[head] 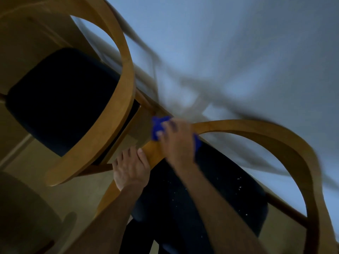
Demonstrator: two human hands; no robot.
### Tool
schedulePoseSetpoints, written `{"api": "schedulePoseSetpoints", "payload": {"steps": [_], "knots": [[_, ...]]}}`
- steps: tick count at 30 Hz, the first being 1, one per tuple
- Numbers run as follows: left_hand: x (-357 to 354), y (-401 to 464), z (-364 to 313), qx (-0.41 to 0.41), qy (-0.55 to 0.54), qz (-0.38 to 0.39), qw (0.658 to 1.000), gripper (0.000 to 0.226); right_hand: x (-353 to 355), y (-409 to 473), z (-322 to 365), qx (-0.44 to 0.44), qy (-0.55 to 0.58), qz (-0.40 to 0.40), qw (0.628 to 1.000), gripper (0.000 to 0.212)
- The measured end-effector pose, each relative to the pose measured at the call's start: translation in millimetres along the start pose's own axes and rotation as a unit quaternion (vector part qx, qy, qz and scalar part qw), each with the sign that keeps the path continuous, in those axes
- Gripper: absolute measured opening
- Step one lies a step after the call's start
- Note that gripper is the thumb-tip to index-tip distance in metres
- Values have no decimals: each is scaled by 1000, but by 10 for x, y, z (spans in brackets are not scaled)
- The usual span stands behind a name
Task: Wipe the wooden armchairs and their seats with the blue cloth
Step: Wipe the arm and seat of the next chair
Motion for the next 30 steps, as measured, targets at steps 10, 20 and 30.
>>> {"api": "schedulePoseSetpoints", "payload": {"steps": [10, 20, 30], "knots": [[45, -36, -16, -25, -25, -48, 998, 59, 263, 21, -1088, -60, -26, -26, 998, 26], [29, -52, -8, -65, -5, -87, 994, 55, 52, 62, -510, 4, -19, -44, 999, 29], [5, -12, 25, -43, 44, -38, 997, 48, 788, -662, -2042, -177, -202, -133, 954, 36]]}}
Point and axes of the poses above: each hand's wrist, its own y-axis towards the middle knuckle, its own x-axis out of the back of the hand, z = x × y, the point moved 2 cm from there along y, towards the middle knuckle, and after that the axes turned 9 degrees about z, right-handed, at the moved point
